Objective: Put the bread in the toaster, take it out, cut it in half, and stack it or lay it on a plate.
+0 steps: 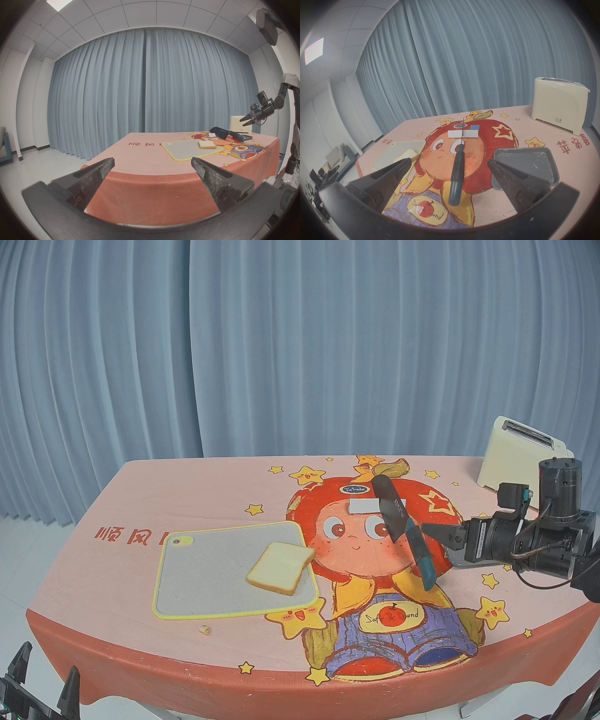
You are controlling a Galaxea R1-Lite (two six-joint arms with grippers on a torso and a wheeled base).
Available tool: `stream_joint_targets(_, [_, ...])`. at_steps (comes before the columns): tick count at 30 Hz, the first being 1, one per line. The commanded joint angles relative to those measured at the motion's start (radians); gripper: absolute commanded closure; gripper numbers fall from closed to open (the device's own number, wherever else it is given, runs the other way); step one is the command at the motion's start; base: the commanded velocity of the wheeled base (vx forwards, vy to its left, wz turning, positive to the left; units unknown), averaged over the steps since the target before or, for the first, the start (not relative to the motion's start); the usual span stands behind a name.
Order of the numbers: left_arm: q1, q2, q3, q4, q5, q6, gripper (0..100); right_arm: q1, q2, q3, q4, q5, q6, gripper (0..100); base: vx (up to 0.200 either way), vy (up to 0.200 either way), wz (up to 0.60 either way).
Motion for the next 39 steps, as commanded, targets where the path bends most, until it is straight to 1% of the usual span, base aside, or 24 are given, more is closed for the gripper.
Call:
stream_joint_targets(1, [0.0,0.001,0.016,0.0,0.0,0.0,0,-0.001,0.056,-0.072,0.012,-0.001,0.001,0,0.0,0.0,0.0])
stream_joint_targets(2, [0.0,0.0,0.018,0.0,0.0,0.0,0,-0.001,0.059,-0.073,0.012,-0.001,0.001,0,0.0,0.0,0.0])
stream_joint_targets(3, [0.0,0.001,0.018,0.0,0.0,0.0,0,-0.003,0.105,-0.133,0.018,-0.003,0.001,0,0.0,0.0,0.0])
stream_joint_targets(7, [0.0,0.001,0.018,0.0,0.0,0.0,0,-0.003,0.157,-0.179,0.017,-0.003,0.001,0,0.0,0.0,0.0])
stream_joint_targets(18, [0.0,0.001,0.018,0.0,0.0,0.0,0,0.002,0.286,-0.182,-0.003,-0.003,-0.01,0,0.0,0.0,0.0])
stream_joint_targets(39, [0.0,0.0,0.018,0.0,0.0,0.0,0,0.017,0.316,-0.17,-0.002,-0.003,-0.009,0,0.0,0.0,0.0])
